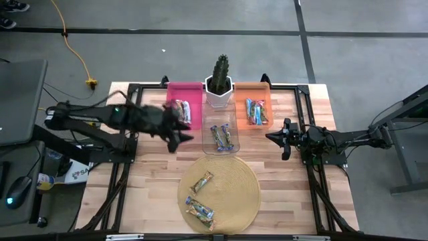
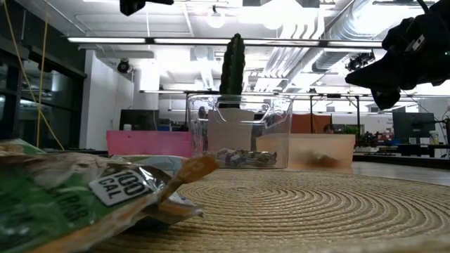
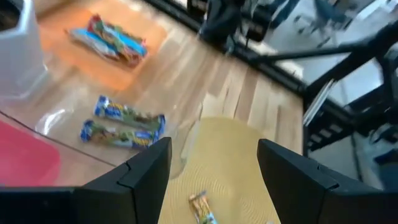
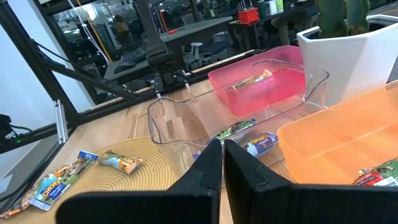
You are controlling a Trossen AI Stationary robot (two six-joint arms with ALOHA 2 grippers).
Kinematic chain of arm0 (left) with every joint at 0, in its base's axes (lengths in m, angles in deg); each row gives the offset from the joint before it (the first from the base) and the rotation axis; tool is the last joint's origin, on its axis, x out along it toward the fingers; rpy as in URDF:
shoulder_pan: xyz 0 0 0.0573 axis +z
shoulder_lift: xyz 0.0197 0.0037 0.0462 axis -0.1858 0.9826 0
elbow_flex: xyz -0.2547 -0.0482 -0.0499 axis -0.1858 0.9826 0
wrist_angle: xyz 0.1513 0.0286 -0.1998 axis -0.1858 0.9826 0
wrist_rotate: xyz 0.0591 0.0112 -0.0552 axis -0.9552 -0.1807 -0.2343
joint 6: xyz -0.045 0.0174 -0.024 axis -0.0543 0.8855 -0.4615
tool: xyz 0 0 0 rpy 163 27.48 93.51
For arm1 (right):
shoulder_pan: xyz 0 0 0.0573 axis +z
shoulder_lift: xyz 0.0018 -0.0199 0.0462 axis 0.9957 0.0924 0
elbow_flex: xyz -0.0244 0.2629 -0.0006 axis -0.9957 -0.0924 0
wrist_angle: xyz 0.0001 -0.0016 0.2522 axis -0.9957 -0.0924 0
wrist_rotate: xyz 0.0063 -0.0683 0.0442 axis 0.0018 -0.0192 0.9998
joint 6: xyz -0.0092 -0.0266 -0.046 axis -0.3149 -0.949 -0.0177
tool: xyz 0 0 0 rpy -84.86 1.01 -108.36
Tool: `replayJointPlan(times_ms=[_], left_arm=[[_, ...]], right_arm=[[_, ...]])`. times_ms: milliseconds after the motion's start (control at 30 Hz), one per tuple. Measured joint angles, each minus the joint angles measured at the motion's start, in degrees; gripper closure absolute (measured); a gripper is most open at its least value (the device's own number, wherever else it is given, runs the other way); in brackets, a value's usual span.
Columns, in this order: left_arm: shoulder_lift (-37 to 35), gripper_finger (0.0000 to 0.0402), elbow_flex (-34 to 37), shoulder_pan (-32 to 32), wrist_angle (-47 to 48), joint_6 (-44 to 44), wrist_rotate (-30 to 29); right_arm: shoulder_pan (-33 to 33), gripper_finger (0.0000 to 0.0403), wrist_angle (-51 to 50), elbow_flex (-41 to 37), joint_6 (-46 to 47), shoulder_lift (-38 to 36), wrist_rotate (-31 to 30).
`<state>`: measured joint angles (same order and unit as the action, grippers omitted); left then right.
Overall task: Pick and place Granola Bars by type
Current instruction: Put the yellow granola bar into the pink bin
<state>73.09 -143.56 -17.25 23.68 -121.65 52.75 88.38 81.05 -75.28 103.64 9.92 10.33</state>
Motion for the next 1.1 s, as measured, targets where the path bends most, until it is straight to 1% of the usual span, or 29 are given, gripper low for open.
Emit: replayJointPlan(times_ms=[167,300,533,633,767,900,1100], left_arm=[[6.9,0.0166,0.0,-7.0,0.5,-3.9,-5.8],[13.1,0.0166,0.0,-9.6,1.3,-8.6,-8.5],[23.7,0.0166,0.0,-10.0,4.8,-18.7,-7.3],[28.3,0.0166,0.0,-10.3,6.8,-26.3,-6.6],[33.0,0.0166,0.0,-12.4,6.5,-31.4,-5.6],[35.0,0.0166,0.0,-14.9,5.3,-32.9,-5.1],[35.3,0.0166,0.0,-18.3,4.6,-30.9,-5.4]], right_arm=[[0.0,0.0402,0.0,0.0,0.0,0.0,0.0],[0.0,0.0402,0.0,0.0,0.0,0.0,0.0],[0.0,0.0402,0.0,0.0,0.0,0.0,0.0],[0.0,0.0402,0.0,0.0,0.0,0.0,0.0],[0.0,0.0402,0.0,0.0,-0.1,0.0,0.0],[0.0,0.0402,-0.1,0.0,-0.1,0.0,0.0],[0.0,0.0402,0.0,0.0,0.0,0.0,0.0]])
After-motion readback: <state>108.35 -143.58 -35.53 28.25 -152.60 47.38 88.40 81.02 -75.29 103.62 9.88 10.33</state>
